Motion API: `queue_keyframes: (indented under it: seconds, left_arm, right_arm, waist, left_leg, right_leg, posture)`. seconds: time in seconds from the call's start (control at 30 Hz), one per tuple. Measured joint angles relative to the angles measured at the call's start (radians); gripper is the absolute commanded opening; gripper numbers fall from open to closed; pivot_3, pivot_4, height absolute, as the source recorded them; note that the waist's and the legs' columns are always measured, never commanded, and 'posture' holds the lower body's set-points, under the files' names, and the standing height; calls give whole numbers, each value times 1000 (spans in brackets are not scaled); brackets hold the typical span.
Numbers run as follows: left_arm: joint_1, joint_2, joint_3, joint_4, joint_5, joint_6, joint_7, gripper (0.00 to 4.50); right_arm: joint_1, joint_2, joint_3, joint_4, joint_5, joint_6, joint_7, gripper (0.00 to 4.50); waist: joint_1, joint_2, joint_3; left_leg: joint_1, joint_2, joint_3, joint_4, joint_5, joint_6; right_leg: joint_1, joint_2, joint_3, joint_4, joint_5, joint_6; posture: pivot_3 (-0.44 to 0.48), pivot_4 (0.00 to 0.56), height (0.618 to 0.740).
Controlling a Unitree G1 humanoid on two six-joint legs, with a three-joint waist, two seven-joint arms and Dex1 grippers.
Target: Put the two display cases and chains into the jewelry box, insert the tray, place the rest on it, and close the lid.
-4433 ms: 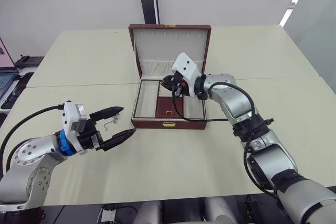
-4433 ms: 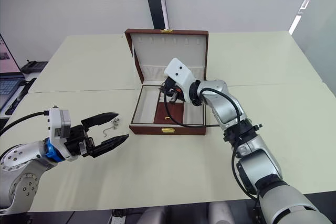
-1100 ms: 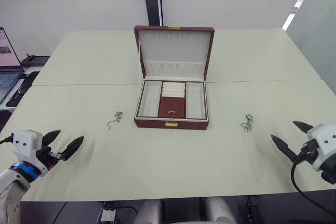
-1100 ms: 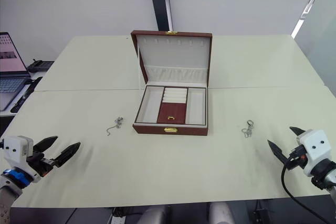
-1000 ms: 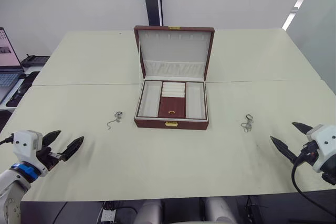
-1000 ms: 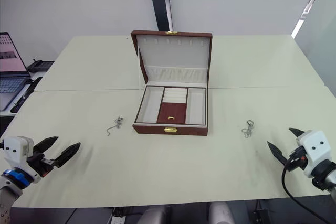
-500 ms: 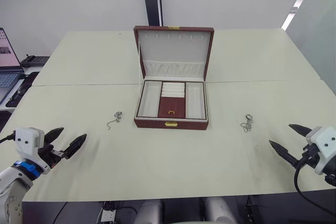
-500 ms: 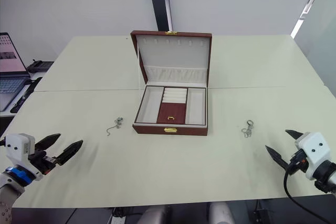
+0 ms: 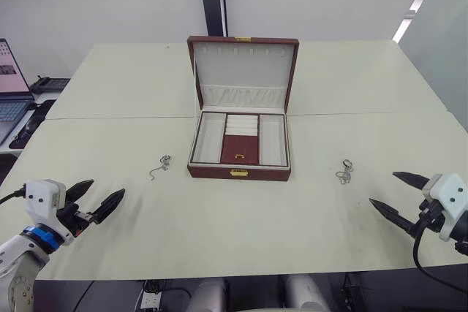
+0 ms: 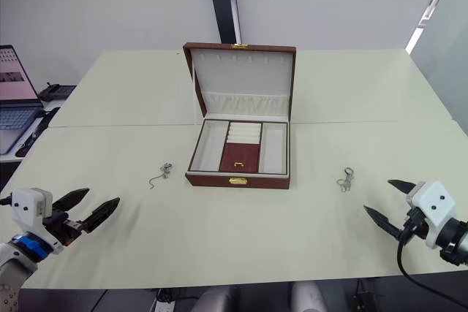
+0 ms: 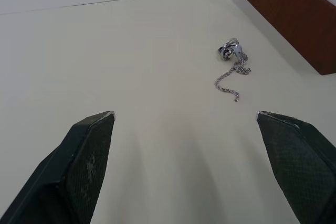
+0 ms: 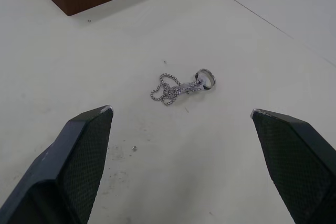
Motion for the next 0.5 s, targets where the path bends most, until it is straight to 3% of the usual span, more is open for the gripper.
queue_keyframes:
  seconds: [0.3, 0.5]
  left_arm:
    - [6, -11, 0, -9, -1, 10, 1, 4500]
    - [48, -21, 5, -22, -1, 21, 15, 4500]
  right_arm:
    - [-233, -162, 120, -161, 158, 160, 77, 4470]
    - [-421, -160, 289, -273, 252, 293, 46, 4470]
  waist:
    - [1, 0, 0]
    - [1, -1, 0]
  left_leg:
    - [0, 1, -1, 0, 0, 0]
    - [0, 1, -2, 0, 0, 0]
  right_leg:
    - [1, 0, -1, -1, 0, 0]
    - [2, 0, -2, -2, 0, 0]
  posture:
    - [0, 150, 740]
    - [0, 150, 740]
